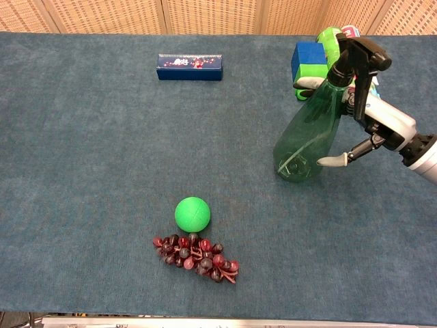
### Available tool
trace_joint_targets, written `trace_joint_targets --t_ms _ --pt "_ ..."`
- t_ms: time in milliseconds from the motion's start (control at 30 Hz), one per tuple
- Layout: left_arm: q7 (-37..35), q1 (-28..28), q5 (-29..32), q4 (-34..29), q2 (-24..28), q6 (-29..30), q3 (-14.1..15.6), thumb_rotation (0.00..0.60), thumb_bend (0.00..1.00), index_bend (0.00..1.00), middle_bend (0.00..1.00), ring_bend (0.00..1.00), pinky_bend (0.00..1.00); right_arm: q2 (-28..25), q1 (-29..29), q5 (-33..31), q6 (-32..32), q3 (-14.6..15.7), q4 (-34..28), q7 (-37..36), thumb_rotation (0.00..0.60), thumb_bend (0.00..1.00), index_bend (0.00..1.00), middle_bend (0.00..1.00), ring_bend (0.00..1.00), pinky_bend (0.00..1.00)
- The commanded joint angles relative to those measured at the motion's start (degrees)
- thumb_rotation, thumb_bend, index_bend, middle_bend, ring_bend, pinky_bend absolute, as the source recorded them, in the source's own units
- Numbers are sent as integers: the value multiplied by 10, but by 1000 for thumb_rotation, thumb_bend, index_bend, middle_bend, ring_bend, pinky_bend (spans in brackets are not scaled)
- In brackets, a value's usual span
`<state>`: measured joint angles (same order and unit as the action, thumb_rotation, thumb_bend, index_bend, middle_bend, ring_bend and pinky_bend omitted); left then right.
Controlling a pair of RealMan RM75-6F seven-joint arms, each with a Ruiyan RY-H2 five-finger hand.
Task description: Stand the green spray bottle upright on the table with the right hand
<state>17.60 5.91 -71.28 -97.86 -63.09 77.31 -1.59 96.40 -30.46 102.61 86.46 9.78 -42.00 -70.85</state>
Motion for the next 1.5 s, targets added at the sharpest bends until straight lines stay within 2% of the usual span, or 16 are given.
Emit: trace_joint_targets --t_ms 33,267,600,767,900,1000,1100,1233,1300,1400,1500 --pt "0 0 1 0 0 -1 0 600 0 373 308 159 232 -15 1 -1 -1 1 -20 14 600 0 69 68 70 269" --pt "2 1 4 0 -1 -2 -1 600 0 373 308 159 232 -43 3 -1 5 -2 -59 46 600 0 63 58 61 265" --pt "8 2 2 -1 -2 1 1 600 0 373 308 159 232 -154 11 -22 -30 -6 -207 187 600 0 63 50 44 248" --pt "11 2 1 -1 -3 2 2 600 0 373 308 159 232 -242 17 -53 -80 -6 -327 328 600 0 63 50 42 240" --pt "13 2 0 -1 -5 2 2 600 0 373 308 159 232 -320 33 -111 -123 -8 -450 503 600 0 63 61 42 240" --pt "9 3 -7 1 -6 5 2 600 0 373 307 159 232 -360 54 -154 -128 -11 -524 630 600 0 63 81 42 240" --pt "-12 2 -34 13 -10 18 1 600 0 373 305 159 234 -376 82 -197 -109 -16 -573 762 600 0 64 89 42 240" --pt "-40 -2 -72 32 -18 43 2 600 0 373 302 159 244 -360 121 -247 -60 -29 -600 918 600 0 89 97 41 240" --pt "-49 -3 -82 40 -21 50 3 600 0 374 302 159 247 -346 138 -264 -36 -34 -604 971 600 0 100 106 42 240" --pt "-54 -4 -88 46 -23 53 3 600 0 374 302 159 247 -328 161 -270 -6 -41 -598 1004 600 0 109 118 42 240" --pt "-58 -5 -93 49 -23 57 2 600 0 376 302 159 247 -315 180 -263 11 -45 -581 988 600 0 112 124 41 239"
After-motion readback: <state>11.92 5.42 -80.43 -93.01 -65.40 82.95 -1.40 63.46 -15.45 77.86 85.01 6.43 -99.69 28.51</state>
